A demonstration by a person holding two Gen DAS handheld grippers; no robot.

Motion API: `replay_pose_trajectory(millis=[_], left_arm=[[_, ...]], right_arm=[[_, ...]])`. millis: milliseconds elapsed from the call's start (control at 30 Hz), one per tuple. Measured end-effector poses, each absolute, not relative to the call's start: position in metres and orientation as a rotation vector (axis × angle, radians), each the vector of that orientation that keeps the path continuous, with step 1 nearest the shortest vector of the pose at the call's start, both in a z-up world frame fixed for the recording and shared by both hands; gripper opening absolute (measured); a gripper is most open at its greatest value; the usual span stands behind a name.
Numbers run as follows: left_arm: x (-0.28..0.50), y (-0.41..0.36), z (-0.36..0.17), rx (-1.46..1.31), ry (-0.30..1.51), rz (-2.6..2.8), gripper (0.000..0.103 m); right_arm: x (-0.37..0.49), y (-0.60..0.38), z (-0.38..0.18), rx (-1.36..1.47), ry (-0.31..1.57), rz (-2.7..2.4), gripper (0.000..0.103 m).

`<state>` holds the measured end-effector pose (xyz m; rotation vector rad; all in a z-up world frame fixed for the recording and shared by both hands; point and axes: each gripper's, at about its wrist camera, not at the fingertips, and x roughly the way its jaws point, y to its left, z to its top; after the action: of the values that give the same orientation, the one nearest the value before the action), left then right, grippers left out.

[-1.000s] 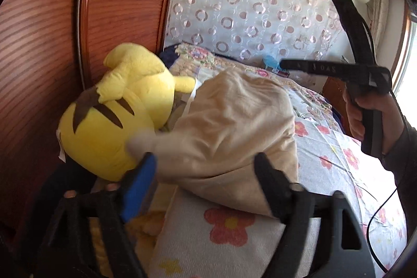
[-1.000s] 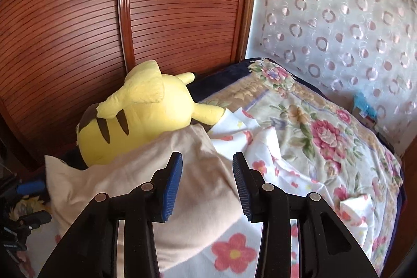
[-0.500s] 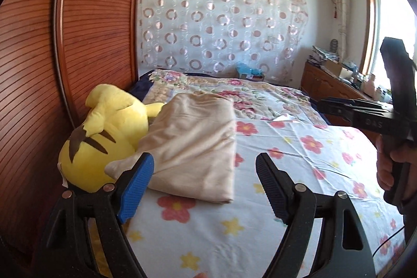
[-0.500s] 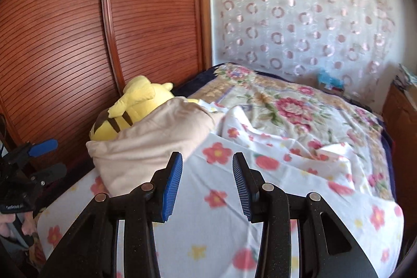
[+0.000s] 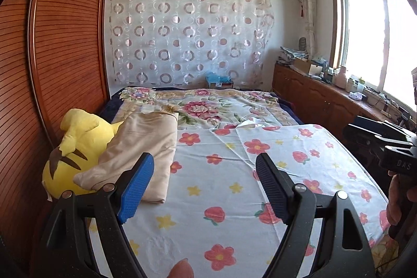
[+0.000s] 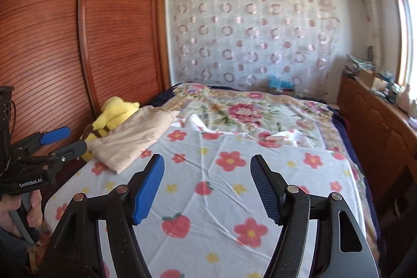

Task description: Fold small clothes

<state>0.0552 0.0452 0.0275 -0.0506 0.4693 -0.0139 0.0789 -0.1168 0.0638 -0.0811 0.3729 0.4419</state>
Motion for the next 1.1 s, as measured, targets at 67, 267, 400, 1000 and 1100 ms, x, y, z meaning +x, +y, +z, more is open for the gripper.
replay_pose_trajectory(millis=[67, 267, 400, 1000, 1100], left_arm=[[0.054, 0.040, 0.030, -0.044, 0.467, -0.024, 0.081], [0.049, 0.027, 0.036, -0.033, 0.452, -0.039, 0.081], [0.045, 0.019, 0.040, -0.024, 0.439, -0.040, 0.081], [0.043, 0.016, 0.041, -0.016, 0.429, -0.038, 0.081], [0.043, 0.016, 0.042, -0.017, 0.429, -0.038, 0.081]], right_arm=[[0.062, -0.122, 0.065, -0.053, 0.358, 0.422, 0.071], [0.031, -0.126, 0.065, -0.015, 0.334, 0.363, 0.071], [0.021, -0.125, 0.060, 0.001, 0.323, 0.343, 0.071], [0.020, -0.128, 0.056, 0.032, 0.319, 0.324, 0.070], [0.020, -0.129, 0.057, 0.029, 0.317, 0.321, 0.071]])
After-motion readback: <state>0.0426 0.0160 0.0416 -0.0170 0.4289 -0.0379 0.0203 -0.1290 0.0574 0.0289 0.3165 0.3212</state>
